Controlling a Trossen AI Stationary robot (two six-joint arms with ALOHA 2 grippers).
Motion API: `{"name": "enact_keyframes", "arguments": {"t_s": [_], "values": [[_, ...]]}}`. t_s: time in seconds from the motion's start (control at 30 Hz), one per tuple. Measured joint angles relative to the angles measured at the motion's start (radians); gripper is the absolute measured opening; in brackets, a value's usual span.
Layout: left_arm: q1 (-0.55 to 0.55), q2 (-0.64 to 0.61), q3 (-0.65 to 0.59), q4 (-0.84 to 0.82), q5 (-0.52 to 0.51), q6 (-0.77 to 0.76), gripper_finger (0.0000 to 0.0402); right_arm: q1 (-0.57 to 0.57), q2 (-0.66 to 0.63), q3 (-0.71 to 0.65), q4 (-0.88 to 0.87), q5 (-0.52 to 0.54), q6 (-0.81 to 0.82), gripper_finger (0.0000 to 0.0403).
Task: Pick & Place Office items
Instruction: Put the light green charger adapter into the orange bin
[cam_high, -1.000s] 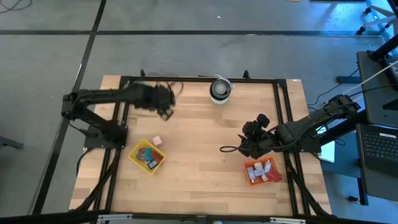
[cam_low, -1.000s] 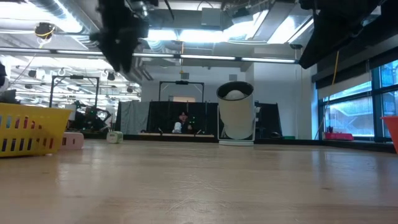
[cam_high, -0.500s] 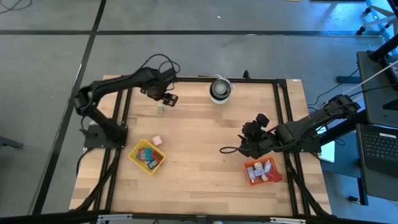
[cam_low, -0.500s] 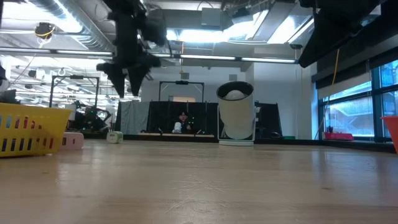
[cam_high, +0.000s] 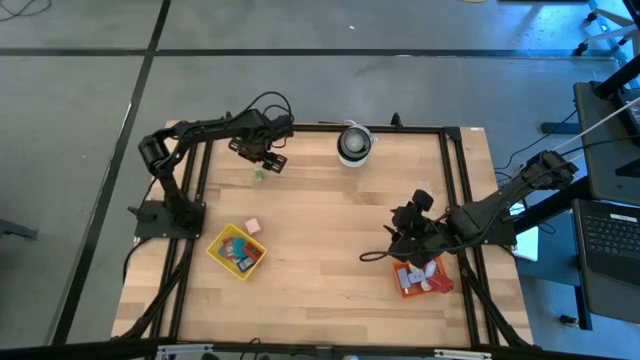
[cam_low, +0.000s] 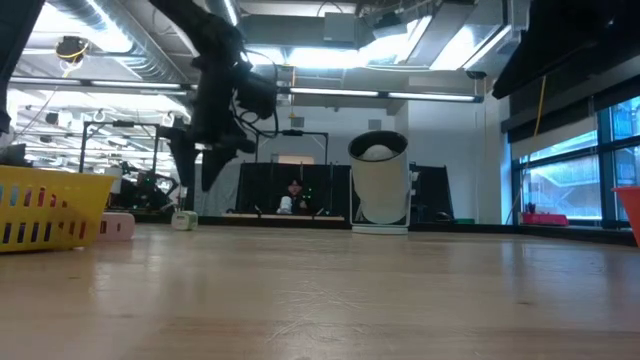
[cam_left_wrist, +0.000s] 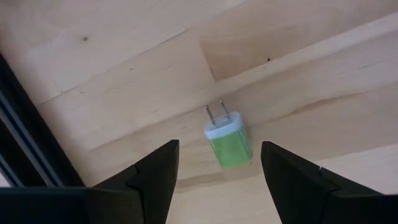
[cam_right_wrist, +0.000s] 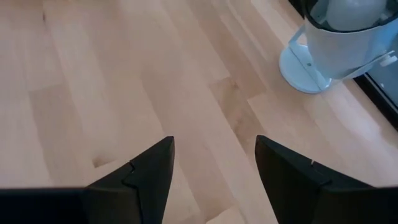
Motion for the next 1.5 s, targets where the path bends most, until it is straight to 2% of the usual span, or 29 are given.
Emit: {"name": "enact_keyframes", "arguments": {"t_s": [0.13, 0.23, 0.37, 0.43, 0.73, 0.93, 1.1, 1.27, 1.5], "values": [[0.015, 0.017, -0.026, 0.023, 0.025, 0.012, 0.0222, 0.023, 0.0, 0.0, 0.0, 0.0, 0.025, 0.0224], [0.035, 0.017, -0.104, 0.046, 0.044, 0.013, 0.0223, 0.039, 0.0, 0.0, 0.0, 0.009, 0.045, 0.0224], [0.048, -0.01, -0.213, 0.102, 0.013, 0.004, 0.0225, 0.054, 0.0, 0.0, 0.002, 0.016, 0.053, 0.0224], [0.049, -0.005, -0.247, 0.152, 0.043, 0.006, 0.0225, 0.056, 0.0, 0.0, 0.004, 0.016, 0.053, 0.0224], [0.049, -0.079, -0.272, 0.313, 0.128, 0.007, 0.0225, 0.056, 0.0, 0.0, 0.012, 0.018, 0.049, 0.0224], [0.048, -0.102, -0.276, 0.314, 0.151, 0.011, 0.0226, 0.056, 0.0, 0.0, 0.012, 0.01, 0.037, 0.0224], [0.031, -0.103, -0.276, 0.32, 0.147, 0.053, 0.0226, 0.056, 0.0, 0.0, 0.012, 0.01, 0.037, 0.0224], [0.001, -0.108, -0.275, 0.322, 0.136, 0.157, 0.0226, 0.056, 0.0, 0.0, 0.012, 0.007, 0.037, 0.0224], [-0.015, -0.189, -0.275, 0.337, 0.109, 0.191, 0.0225, 0.056, 0.0, 0.0, 0.015, 0.007, 0.037, 0.0224]]}}
